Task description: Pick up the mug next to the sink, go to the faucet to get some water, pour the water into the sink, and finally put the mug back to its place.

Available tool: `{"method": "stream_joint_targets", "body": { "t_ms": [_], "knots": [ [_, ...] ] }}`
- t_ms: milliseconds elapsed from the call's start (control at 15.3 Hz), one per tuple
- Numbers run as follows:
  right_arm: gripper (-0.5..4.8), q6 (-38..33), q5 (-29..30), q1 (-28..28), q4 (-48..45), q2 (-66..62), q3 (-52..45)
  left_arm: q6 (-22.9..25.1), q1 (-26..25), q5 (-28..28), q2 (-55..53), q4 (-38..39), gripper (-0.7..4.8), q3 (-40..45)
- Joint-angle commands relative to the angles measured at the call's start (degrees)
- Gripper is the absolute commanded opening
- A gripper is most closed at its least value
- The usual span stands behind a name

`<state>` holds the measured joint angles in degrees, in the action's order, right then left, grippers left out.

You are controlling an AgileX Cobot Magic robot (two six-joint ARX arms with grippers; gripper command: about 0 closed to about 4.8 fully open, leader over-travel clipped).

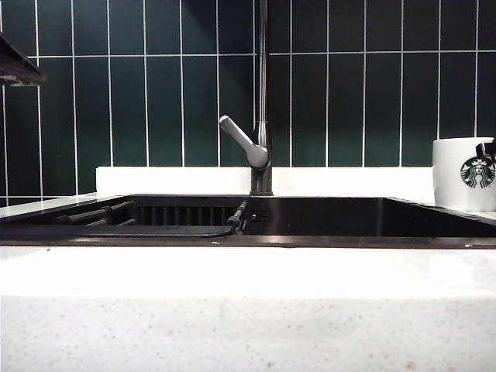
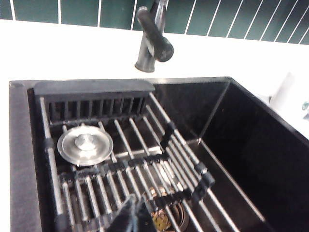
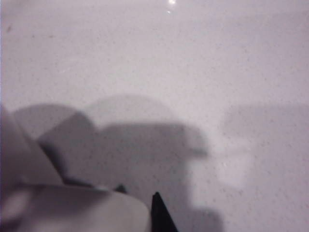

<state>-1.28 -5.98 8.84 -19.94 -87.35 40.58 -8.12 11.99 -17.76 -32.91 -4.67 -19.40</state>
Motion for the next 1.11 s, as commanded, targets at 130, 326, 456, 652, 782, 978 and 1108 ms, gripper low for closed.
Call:
{"method": "stream_joint_targets", "body": {
  "t_ms": [130, 326, 456, 652, 782, 978, 1108],
  "knots": [
    [1.19, -0.1, -0.5, -0.1, 5.5, 4.5, 0.0, 0.7, 0.0, 0.0, 0.1, 0.1, -0.06, -0.1],
    [1.17, -0.2, -0.5, -0.1, 12.5, 10.2, 0.0, 0.6, 0.0, -0.1, 0.1, 0.2, -0.06, -0.1],
    [1.17, -0.2, 0.2, -0.3, 20.2, 14.3, 0.0, 0.6, 0.0, -0.5, 0.1, 1.4, -0.05, -0.1],
    [1.16, -0.2, 3.6, -1.1, 27.0, 22.6, 0.0, 0.6, 0.0, -0.3, 0.1, 4.2, -0.05, -0.1],
    [1.03, -0.2, 3.6, -3.0, 27.5, 29.2, 0.0, 0.0, 0.0, -0.5, 0.2, 4.2, -0.05, -0.1],
    [0.76, -0.2, 3.2, -7.3, 32.7, 41.7, -0.4, -3.0, 0.0, -0.2, 3.1, 4.9, -0.05, -0.1],
    [0.35, -0.2, 3.0, -8.3, 34.2, 49.6, -2.3, -2.8, 0.0, 1.0, 7.4, 6.9, -0.05, -0.1]
  ]
}}
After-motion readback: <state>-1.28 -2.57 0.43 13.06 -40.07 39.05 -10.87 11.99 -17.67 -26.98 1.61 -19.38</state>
